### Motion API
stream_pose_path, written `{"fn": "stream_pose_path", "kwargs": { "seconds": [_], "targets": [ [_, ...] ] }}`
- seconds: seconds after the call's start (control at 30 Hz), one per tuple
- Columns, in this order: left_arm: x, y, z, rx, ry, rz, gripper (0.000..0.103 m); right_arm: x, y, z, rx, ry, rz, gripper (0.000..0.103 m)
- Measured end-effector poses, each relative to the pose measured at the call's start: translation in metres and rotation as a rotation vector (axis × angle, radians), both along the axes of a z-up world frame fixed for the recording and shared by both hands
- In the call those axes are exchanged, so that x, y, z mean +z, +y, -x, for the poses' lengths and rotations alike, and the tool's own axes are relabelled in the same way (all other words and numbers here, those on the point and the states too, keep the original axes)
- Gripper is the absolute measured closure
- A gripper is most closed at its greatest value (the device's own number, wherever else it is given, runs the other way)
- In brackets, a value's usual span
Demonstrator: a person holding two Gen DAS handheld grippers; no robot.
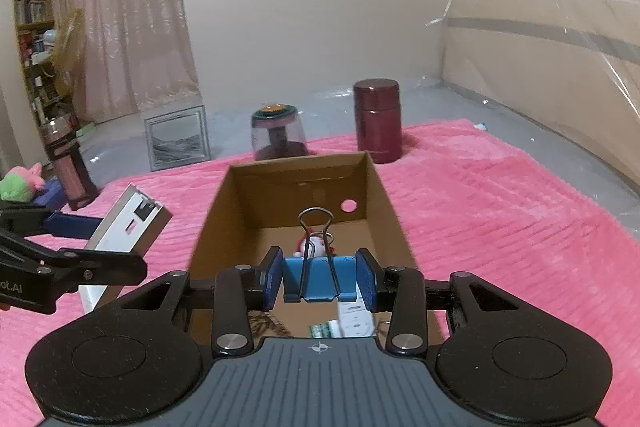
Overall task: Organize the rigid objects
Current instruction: 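Carry the binder clip and white card over the cardboard box with both tools, then open the left tool to drop the white card while the right tool drops the clip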
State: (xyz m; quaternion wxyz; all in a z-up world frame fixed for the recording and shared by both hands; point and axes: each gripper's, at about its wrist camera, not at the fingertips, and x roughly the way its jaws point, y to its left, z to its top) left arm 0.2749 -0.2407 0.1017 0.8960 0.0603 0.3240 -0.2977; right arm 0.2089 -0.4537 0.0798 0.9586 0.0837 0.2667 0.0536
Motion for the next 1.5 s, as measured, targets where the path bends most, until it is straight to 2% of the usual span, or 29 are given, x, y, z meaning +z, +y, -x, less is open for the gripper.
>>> {"fn": "stream_pose_path", "kwargs": {
  "seconds": [0.3, 0.5, 0.8, 1.1, 1.3, 1.4, 1.5],
  "targets": [
    [-0.024, -0.046, -0.063, -0.031, 0.035, -0.087, 0.019, -0.013, -0.023, -0.031, -0.009, 0.025, -0.008, 0.067],
    [-0.046, -0.07, -0.095, -0.054, 0.062, -0.173, 0.019, -0.023, -0.03, -0.054, -0.019, 0.04, -0.001, 0.067],
    [-0.075, -0.091, -0.108, -0.135, 0.041, -0.327, 0.019, -0.037, -0.027, -0.083, 0.02, 0.072, 0.052, 0.067],
    [-0.094, -0.106, -0.111, -0.282, 0.002, -0.49, 0.019, -0.042, -0.018, -0.099, 0.099, 0.093, 0.142, 0.067],
    [-0.101, -0.113, -0.114, -0.348, 0.0, -0.544, 0.019, -0.049, -0.009, -0.106, 0.18, 0.118, 0.223, 0.067],
    [-0.106, -0.116, -0.115, -0.378, 0.02, -0.563, 0.019, -0.052, -0.009, -0.109, 0.194, 0.127, 0.235, 0.067],
    [-0.115, -0.12, -0.115, -0.403, 0.017, -0.615, 0.019, -0.054, -0.009, -0.11, 0.199, 0.131, 0.24, 0.067]
  ]
}}
